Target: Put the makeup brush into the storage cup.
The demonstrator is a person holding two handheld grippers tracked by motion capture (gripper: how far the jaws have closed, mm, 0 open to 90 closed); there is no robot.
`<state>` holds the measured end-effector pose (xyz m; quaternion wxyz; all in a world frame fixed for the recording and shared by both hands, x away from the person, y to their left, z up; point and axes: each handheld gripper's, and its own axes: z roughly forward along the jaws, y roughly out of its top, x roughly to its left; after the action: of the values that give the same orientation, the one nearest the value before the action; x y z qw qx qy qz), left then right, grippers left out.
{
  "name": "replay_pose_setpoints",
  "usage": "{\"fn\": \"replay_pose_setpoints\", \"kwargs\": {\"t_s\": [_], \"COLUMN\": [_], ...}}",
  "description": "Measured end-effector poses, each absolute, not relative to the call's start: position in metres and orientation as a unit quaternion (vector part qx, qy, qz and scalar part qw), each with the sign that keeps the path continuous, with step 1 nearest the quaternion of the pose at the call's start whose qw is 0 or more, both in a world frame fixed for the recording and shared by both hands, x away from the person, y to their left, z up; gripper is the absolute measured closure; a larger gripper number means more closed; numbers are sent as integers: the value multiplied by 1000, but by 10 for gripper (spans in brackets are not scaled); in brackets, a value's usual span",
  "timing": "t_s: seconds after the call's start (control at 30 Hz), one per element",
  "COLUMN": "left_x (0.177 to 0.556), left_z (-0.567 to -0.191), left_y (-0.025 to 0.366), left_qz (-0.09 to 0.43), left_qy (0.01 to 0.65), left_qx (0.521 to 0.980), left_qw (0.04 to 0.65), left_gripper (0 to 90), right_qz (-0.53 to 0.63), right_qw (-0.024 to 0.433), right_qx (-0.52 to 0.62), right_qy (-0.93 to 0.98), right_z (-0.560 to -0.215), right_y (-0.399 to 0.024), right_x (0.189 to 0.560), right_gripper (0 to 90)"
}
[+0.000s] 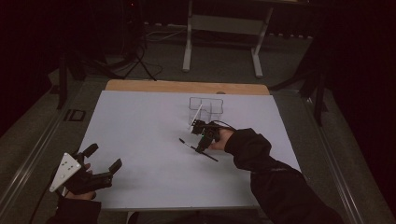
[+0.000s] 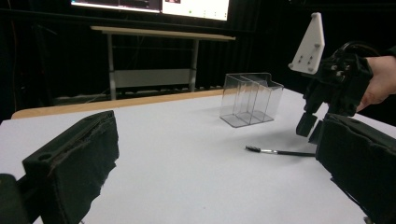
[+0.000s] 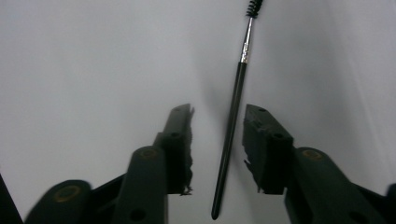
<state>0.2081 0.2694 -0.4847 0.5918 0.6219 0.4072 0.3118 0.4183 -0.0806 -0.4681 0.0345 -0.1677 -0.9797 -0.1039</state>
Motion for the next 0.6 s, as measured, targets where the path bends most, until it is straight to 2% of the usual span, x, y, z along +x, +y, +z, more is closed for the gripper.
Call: {"fn": "replay_pose_setpoints", "kwargs": {"t_s": [0.2,0.6], "left_x": [209,209], "left_z": [-485,-485], "left_y": [269,269], "left_qz": [310,308], "left_qy": [407,406], "left_qx": [623,623], "left_qw": [592,593], "left_gripper": [2,3], "right_qz": [-87,-65], "right_qw": [28,12], "right_qx": [-155,-154], "right_qy": [-984,-986], "right_z": [-477,-490], "right_y": [-74,-69], "right_x": [421,423], "right_gripper": [708,750]}}
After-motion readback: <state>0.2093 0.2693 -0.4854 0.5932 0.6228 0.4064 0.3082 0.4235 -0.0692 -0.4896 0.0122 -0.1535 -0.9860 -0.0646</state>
